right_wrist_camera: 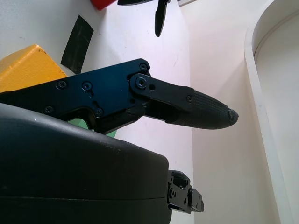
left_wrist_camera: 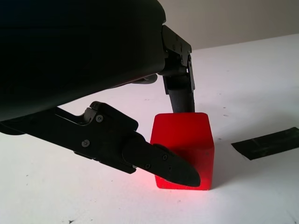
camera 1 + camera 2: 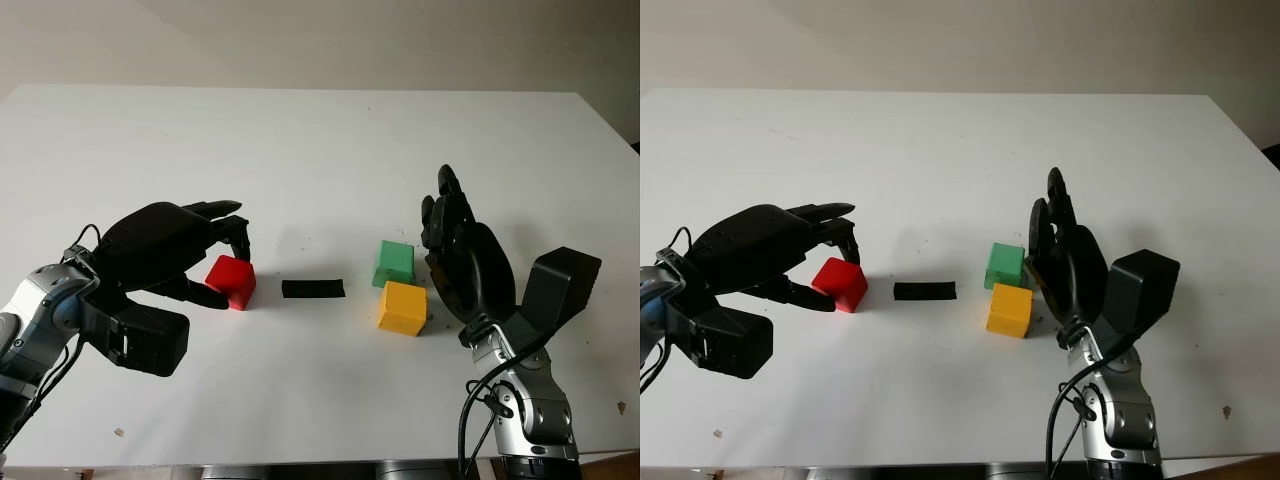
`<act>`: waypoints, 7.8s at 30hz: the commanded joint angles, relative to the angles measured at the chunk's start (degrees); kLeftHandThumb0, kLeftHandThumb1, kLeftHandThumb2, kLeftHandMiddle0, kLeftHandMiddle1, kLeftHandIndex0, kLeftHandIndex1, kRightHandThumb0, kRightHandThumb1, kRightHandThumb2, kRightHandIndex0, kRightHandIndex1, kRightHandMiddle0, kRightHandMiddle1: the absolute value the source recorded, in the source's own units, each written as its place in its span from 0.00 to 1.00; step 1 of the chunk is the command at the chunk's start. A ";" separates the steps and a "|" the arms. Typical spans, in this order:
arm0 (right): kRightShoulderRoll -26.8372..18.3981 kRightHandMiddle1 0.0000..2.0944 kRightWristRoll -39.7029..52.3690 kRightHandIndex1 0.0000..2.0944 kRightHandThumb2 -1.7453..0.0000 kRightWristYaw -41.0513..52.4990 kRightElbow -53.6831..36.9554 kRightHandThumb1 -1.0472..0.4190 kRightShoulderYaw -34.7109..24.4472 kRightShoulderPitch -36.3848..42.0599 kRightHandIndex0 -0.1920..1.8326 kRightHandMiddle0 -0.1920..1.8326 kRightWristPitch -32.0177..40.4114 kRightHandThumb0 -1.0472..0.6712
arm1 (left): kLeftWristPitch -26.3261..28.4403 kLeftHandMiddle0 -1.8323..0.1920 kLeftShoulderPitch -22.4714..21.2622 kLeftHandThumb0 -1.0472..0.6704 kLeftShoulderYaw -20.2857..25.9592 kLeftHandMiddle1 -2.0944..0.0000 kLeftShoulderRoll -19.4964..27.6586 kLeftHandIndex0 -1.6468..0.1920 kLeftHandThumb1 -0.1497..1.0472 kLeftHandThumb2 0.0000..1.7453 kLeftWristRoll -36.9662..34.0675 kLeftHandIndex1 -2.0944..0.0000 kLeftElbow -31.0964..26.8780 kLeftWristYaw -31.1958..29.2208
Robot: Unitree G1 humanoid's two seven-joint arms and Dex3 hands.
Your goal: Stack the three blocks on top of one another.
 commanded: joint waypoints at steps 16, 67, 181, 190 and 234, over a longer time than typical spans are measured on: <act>-0.83 0.01 0.02 0.00 0.62 0.50 -0.58 0.00 -0.23 -0.91 0.00 0.00 -0.33 0.19 | -1.28 0.78 -2.23 0.35 1.45 0.95 -0.30 0.80 1.00 0.04 -3.70 0.25 -3.76 -0.68; -0.33 0.00 -1.55 0.00 0.62 0.00 -1.64 0.00 1.74 0.72 0.00 0.00 0.50 0.18 | 30.47 0.74 -9.21 0.41 -13.03 0.97 -19.41 0.77 0.97 0.03 9.71 0.26 -14.31 -15.65; -45.46 0.06 -48.77 0.03 0.96 10.54 26.56 0.13 18.09 -23.86 0.11 0.32 -74.27 0.33 | 33.79 0.99 16.51 0.16 19.68 0.98 -31.21 1.00 1.00 0.33 -43.26 0.98 -14.95 4.34; -45.38 0.08 -56.97 0.03 0.97 0.44 30.34 0.10 18.79 -25.60 0.13 0.36 -77.67 0.43 | 32.61 0.99 16.80 0.17 19.68 0.98 -32.23 0.99 1.00 0.33 -43.35 0.98 -14.81 4.72; -37.72 0.58 -22.97 0.02 0.97 29.04 24.79 0.09 18.73 -37.24 0.21 0.35 -45.44 0.37 | 32.59 0.98 16.48 0.19 17.91 0.97 -32.31 0.97 1.00 0.35 -39.67 0.97 -15.42 6.96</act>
